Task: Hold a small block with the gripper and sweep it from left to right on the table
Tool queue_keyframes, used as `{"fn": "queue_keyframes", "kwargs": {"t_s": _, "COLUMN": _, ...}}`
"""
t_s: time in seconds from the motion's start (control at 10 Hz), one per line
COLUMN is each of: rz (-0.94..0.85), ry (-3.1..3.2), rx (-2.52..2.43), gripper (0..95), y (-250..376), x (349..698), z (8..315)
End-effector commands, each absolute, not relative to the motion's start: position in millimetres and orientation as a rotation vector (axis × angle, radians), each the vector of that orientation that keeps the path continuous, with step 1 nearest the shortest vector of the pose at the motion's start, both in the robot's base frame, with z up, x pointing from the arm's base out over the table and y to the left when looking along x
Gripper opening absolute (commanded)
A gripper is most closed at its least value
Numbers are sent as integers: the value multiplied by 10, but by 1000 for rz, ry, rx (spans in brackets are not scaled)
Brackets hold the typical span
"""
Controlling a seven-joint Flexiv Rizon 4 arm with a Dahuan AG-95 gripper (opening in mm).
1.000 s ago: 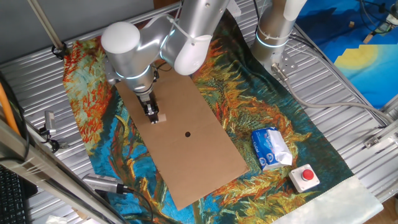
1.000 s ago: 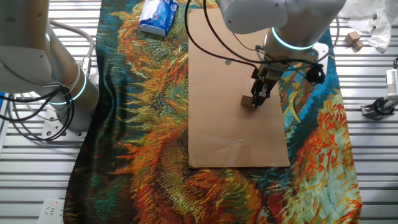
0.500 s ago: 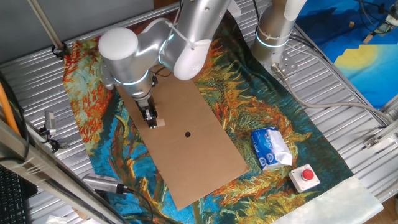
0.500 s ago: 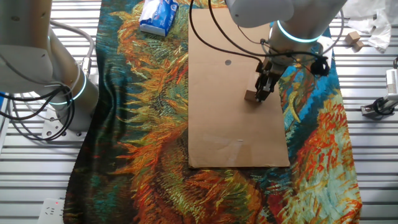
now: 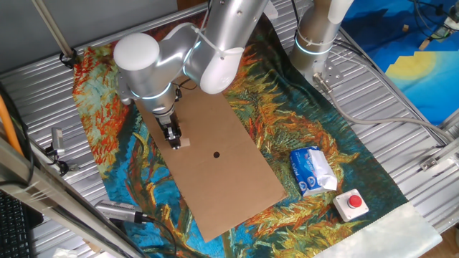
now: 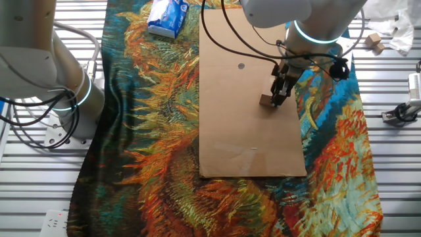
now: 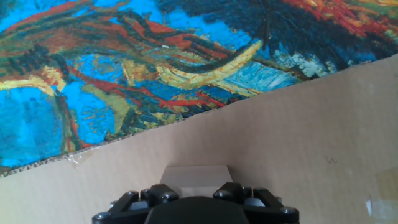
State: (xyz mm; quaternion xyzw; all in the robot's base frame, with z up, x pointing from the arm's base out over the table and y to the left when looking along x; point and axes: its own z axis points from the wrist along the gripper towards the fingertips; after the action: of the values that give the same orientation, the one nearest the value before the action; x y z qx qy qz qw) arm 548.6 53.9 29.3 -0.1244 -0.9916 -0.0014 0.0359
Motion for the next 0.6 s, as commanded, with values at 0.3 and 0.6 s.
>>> {"fn": "queue_keyframes", "kwargs": {"t_s": 0.3, "rz": 10, "ry": -3047, "rx": -379, "gripper": 0, "y": 535, "x": 5482, "z": 305}}
{"fn": "queue_keyframes", "kwargs": {"t_s": 0.6, "rz": 9, "ry": -3046, "rx": -382, "gripper": 0, "y": 535, "x": 5482, "z": 304}}
